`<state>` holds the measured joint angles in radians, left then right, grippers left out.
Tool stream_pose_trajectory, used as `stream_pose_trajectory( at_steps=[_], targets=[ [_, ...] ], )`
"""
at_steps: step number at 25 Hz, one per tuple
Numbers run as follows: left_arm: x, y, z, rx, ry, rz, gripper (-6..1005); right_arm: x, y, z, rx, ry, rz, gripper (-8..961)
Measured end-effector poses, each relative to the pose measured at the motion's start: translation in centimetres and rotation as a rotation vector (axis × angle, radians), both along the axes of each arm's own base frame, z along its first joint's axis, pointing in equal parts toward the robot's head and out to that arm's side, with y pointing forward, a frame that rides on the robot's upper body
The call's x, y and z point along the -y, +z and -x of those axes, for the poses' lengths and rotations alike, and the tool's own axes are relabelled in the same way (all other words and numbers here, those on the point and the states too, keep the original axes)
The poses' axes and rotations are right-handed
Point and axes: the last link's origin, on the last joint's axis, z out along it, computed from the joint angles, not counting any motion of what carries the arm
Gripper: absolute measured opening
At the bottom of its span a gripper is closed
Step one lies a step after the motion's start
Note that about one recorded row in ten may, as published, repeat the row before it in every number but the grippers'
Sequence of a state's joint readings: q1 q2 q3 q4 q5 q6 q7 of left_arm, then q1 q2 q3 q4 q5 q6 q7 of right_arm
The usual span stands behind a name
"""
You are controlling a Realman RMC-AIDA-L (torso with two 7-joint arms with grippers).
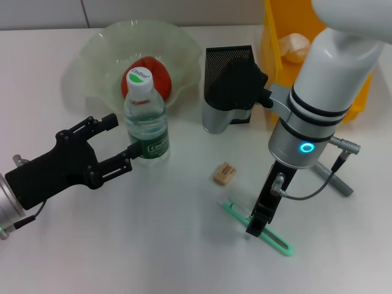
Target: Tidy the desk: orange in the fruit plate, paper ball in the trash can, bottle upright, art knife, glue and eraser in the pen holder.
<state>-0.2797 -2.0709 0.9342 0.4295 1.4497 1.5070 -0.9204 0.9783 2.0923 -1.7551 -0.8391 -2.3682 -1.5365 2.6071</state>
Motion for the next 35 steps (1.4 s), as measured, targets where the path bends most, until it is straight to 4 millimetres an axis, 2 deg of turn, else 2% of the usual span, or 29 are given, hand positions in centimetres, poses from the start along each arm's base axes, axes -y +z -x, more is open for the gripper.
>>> stream_pose_trajectory(
  at_steps=[35],
  targets=[
    [-0.39,-0.02,-0.13,-0.007,-0.001,-0.003,795,0.34,-0.78,0.36,0.017,0.046,0.023,360]
  ],
)
